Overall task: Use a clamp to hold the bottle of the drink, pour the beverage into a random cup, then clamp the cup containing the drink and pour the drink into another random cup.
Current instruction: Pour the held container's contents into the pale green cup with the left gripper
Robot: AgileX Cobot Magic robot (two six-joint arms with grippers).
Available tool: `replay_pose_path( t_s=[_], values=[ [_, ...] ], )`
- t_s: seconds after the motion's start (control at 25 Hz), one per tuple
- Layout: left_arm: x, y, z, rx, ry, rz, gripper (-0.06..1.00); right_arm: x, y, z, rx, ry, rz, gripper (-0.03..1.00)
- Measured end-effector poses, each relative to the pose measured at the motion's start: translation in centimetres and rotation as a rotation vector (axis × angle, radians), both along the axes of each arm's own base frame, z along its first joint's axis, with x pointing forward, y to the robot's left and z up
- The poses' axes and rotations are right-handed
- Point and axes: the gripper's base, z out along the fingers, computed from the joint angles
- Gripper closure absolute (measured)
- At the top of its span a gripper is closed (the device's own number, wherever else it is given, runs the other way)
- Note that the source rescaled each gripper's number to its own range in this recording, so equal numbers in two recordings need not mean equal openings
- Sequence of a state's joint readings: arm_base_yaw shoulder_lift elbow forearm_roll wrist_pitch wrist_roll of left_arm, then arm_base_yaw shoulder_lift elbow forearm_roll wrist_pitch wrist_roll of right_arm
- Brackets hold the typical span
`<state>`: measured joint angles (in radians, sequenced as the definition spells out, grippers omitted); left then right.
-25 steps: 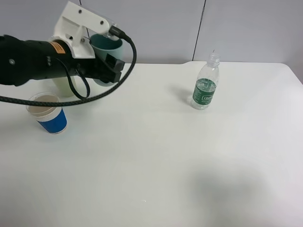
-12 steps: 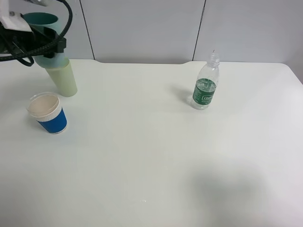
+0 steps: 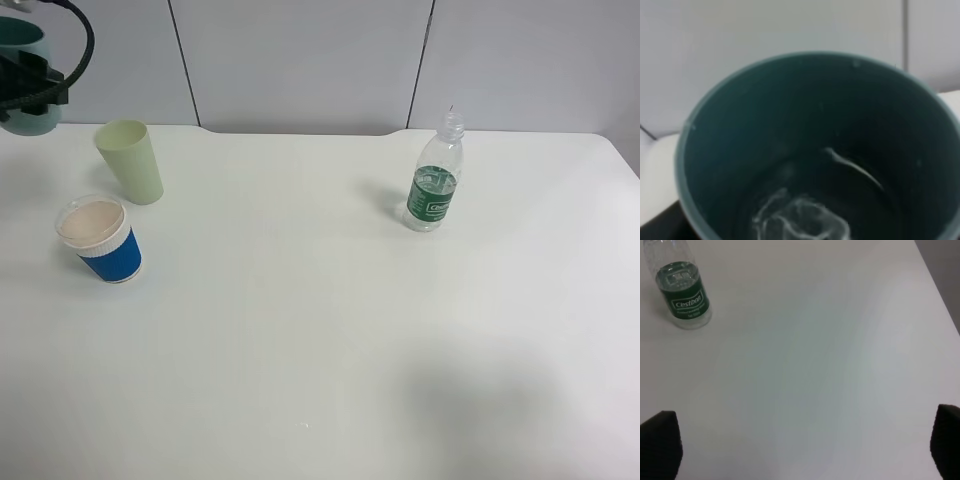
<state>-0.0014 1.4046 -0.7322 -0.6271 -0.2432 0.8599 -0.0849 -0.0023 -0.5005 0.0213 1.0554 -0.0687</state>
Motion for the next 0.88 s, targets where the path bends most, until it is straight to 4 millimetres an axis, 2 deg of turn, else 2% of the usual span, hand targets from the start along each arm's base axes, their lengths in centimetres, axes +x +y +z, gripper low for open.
replay_pose_path(
  t_s=[0.2,0.6,0.88],
  values=[
    [1.1,0.4,-1.1,0.094,0.044,0.012,0.94,0.0,0.0,0.0,0.0,0.0,0.0,-0.03],
    [4.8,0.5,-2.6,0.117,0.091,0.014,0.94,0.0,0.0,0.0,0.0,0.0,0.0,-0.03],
    [5.9,0.6,-3.4,0.176,0.123,-0.007,0.94,0.0,0.0,0.0,0.0,0.0,0.0,-0.03]
  ],
)
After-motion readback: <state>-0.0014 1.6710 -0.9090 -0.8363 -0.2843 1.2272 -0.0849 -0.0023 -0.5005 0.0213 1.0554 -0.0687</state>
